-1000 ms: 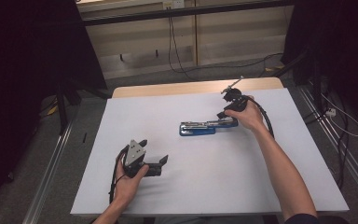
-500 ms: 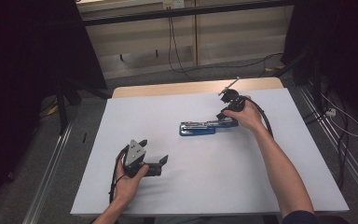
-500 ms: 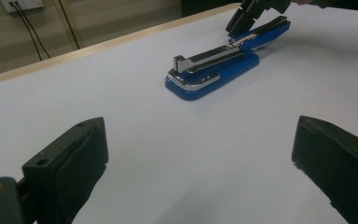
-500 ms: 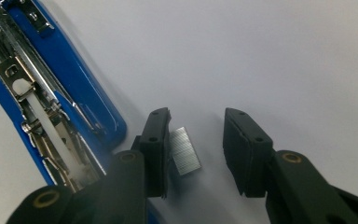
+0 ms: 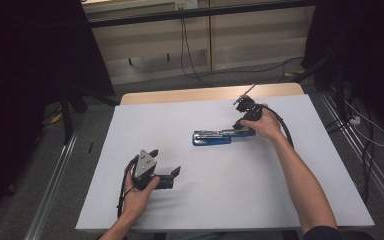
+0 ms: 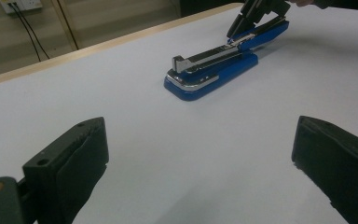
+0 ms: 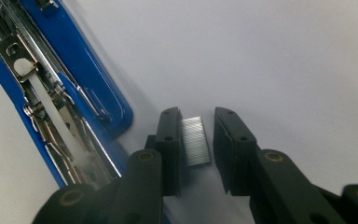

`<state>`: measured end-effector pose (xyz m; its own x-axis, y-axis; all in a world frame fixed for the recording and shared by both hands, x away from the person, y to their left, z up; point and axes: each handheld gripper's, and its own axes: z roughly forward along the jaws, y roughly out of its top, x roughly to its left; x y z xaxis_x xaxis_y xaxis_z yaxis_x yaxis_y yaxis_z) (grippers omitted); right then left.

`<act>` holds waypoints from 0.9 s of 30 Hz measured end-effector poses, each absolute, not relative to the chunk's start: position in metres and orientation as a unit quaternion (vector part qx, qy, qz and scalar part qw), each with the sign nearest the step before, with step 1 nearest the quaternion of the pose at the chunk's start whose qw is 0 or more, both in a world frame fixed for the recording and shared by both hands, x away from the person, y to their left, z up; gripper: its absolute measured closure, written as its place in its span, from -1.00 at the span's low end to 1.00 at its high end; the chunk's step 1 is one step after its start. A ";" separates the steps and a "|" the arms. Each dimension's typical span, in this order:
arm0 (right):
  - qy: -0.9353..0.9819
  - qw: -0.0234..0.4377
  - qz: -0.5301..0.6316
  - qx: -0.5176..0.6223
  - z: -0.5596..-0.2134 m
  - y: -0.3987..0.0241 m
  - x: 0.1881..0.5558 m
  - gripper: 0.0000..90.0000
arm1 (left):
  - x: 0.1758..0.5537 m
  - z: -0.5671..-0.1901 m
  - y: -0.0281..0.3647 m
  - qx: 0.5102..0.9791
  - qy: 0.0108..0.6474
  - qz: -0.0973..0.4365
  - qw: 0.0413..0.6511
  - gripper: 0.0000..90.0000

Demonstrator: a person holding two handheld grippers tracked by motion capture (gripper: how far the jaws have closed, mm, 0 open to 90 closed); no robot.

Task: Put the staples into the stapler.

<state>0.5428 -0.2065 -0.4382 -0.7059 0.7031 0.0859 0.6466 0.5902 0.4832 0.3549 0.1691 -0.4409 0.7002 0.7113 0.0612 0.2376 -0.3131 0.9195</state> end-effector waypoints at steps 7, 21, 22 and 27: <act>0.893 0.065 0.243 0.373 -0.438 -0.205 0.542 0.76 | 0.355 -0.441 0.168 0.779 0.303 0.236 0.496 -0.91; 0.894 0.072 0.243 0.370 -0.437 -0.205 0.540 0.76 | 0.355 -0.441 0.169 0.776 0.304 0.238 0.498 -0.91; 0.893 0.071 0.242 0.374 -0.437 -0.204 0.540 0.76 | 0.355 -0.441 0.169 0.777 0.304 0.238 0.498 -0.91; 0.891 0.075 0.247 0.374 -0.437 -0.206 0.539 0.76 | 0.355 -0.441 0.169 0.777 0.303 0.238 0.498 -0.91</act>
